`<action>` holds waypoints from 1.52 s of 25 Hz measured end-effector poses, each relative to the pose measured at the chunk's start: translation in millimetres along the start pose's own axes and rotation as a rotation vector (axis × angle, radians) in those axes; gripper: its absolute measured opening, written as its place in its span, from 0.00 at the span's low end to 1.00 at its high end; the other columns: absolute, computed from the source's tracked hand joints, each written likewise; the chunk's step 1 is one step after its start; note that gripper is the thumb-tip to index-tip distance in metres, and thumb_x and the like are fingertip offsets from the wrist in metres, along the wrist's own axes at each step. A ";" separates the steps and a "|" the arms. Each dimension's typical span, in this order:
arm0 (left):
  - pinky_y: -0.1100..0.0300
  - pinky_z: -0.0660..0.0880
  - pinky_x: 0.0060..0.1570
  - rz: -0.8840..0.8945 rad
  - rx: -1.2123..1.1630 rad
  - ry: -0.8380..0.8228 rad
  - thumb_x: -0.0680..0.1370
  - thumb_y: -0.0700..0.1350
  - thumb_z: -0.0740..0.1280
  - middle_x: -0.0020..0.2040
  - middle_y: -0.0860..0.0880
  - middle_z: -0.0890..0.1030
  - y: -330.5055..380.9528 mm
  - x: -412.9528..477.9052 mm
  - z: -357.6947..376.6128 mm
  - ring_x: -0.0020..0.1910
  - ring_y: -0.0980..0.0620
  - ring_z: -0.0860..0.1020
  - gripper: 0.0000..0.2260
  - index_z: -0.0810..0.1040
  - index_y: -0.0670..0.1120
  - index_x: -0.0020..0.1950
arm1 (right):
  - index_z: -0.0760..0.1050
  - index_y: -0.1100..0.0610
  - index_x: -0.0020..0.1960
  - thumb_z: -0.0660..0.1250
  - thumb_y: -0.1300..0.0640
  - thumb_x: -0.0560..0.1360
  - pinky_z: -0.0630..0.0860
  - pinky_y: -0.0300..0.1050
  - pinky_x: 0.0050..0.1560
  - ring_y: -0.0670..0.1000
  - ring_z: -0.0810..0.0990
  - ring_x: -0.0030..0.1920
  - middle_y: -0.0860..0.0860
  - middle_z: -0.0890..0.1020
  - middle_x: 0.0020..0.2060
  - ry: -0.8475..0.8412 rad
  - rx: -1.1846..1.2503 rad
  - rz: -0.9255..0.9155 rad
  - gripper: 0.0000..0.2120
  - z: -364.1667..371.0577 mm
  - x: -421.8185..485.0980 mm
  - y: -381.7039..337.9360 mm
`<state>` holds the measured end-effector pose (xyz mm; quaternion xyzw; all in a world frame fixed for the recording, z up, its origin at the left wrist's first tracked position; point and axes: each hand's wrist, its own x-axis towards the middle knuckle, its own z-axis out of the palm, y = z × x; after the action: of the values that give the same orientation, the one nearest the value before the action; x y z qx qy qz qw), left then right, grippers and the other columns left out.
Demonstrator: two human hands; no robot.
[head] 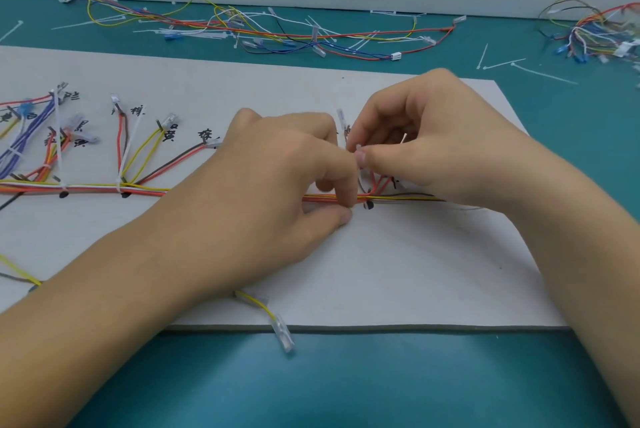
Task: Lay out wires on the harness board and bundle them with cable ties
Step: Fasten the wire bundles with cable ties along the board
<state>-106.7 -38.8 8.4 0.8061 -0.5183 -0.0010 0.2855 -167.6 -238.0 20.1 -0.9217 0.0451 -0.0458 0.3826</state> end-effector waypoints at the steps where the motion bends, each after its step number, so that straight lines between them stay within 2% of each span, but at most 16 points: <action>1: 0.46 0.73 0.48 0.008 -0.009 -0.018 0.71 0.53 0.73 0.40 0.56 0.75 1.9 -0.9 0.0 0.38 0.64 0.71 0.04 0.86 0.57 0.43 | 0.84 0.53 0.41 0.73 0.64 0.72 0.75 0.37 0.33 0.45 0.80 0.30 0.49 0.85 0.31 -0.007 0.000 0.002 0.07 0.2 -0.3 -0.6; 5: 0.46 0.70 0.52 0.004 0.027 -0.077 0.70 0.65 0.70 0.42 0.58 0.76 14.8 -3.0 6.0 0.40 0.62 0.71 0.13 0.86 0.59 0.46 | 0.84 0.53 0.41 0.72 0.65 0.71 0.82 0.48 0.37 0.50 0.84 0.33 0.51 0.85 0.32 -0.003 0.004 0.017 0.07 -1.5 -1.3 -2.0; 8: 0.48 0.72 0.50 -0.048 0.031 -0.048 0.68 0.68 0.69 0.40 0.61 0.76 18.5 -2.0 11.7 0.39 0.61 0.71 0.16 0.86 0.58 0.43 | 0.84 0.53 0.40 0.72 0.65 0.71 0.83 0.57 0.41 0.54 0.85 0.34 0.51 0.85 0.31 0.004 0.002 0.026 0.08 -1.2 -1.8 -3.0; 13: 0.47 0.73 0.53 -0.143 -0.057 -0.052 0.66 0.67 0.70 0.40 0.65 0.78 16.5 0.8 13.7 0.41 0.63 0.76 0.16 0.87 0.58 0.43 | 0.84 0.53 0.40 0.72 0.64 0.72 0.84 0.54 0.41 0.52 0.85 0.33 0.50 0.85 0.31 0.004 -0.012 0.039 0.07 -1.7 -2.3 -3.6; 16: 0.47 0.75 0.51 -0.121 -0.122 -0.058 0.68 0.62 0.71 0.39 0.64 0.78 14.9 3.8 14.2 0.44 0.59 0.79 0.12 0.88 0.57 0.42 | 0.84 0.53 0.40 0.72 0.64 0.72 0.83 0.53 0.41 0.50 0.84 0.33 0.49 0.85 0.31 -0.001 -0.012 0.040 0.07 -2.3 -2.8 -4.6; 19: 0.49 0.74 0.44 -0.058 -0.085 -0.051 0.73 0.58 0.69 0.37 0.57 0.77 10.5 8.2 15.2 0.38 0.54 0.75 0.12 0.85 0.52 0.39 | 0.84 0.53 0.41 0.72 0.65 0.72 0.83 0.55 0.40 0.52 0.84 0.33 0.50 0.86 0.31 -0.024 0.013 0.040 0.07 -4.7 -4.0 -5.6; 22: 0.51 0.71 0.40 -0.012 -0.073 -0.060 0.76 0.55 0.67 0.36 0.54 0.76 7.8 12.7 15.2 0.36 0.53 0.72 0.13 0.82 0.46 0.39 | 0.84 0.54 0.41 0.72 0.64 0.71 0.82 0.55 0.42 0.56 0.85 0.35 0.51 0.86 0.32 -0.054 0.052 0.052 0.06 -8.5 -5.1 -5.1; 25: 0.50 0.73 0.43 0.015 -0.097 -0.098 0.78 0.49 0.66 0.39 0.55 0.77 5.3 14.1 13.2 0.39 0.52 0.74 0.10 0.82 0.45 0.42 | 0.84 0.55 0.42 0.74 0.65 0.72 0.82 0.51 0.41 0.50 0.84 0.33 0.51 0.86 0.32 -0.085 0.077 0.061 0.06 -10.0 -5.2 -3.7; 28: 0.51 0.71 0.44 0.037 -0.108 -0.134 0.81 0.43 0.68 0.40 0.56 0.74 1.5 11.4 11.1 0.40 0.57 0.72 0.06 0.79 0.47 0.43 | 0.84 0.57 0.43 0.74 0.66 0.72 0.82 0.54 0.43 0.57 0.85 0.37 0.53 0.86 0.33 -0.084 0.102 0.059 0.05 -10.5 -5.1 -1.2; 31: 0.61 0.67 0.38 0.055 -0.152 -0.082 0.80 0.46 0.67 0.40 0.57 0.74 2.1 7.0 10.1 0.38 0.61 0.72 0.07 0.78 0.49 0.42 | 0.84 0.58 0.44 0.74 0.67 0.73 0.81 0.50 0.42 0.54 0.85 0.35 0.54 0.86 0.34 -0.107 0.127 0.064 0.05 -12.0 -5.5 -1.3; 34: 0.58 0.73 0.41 0.047 -0.238 -0.015 0.78 0.48 0.69 0.40 0.59 0.78 0.8 6.4 11.6 0.39 0.54 0.77 0.06 0.83 0.49 0.43 | 0.84 0.60 0.45 0.74 0.69 0.73 0.81 0.42 0.41 0.48 0.85 0.35 0.54 0.87 0.35 -0.154 0.164 0.088 0.05 -17.1 -6.1 -0.3; 38: 0.56 0.75 0.44 -0.009 -0.277 0.053 0.76 0.50 0.70 0.38 0.61 0.81 -1.2 5.9 10.8 0.40 0.53 0.80 0.06 0.86 0.52 0.43 | 0.85 0.60 0.46 0.74 0.68 0.74 0.81 0.40 0.44 0.50 0.86 0.39 0.54 0.88 0.37 -0.211 0.181 0.070 0.05 -22.9 -7.6 -0.6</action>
<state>-106.2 -48.4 0.6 0.7611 -0.5019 -0.0526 0.4075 -177.8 -252.6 36.3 -0.8810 0.0326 0.0607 0.4682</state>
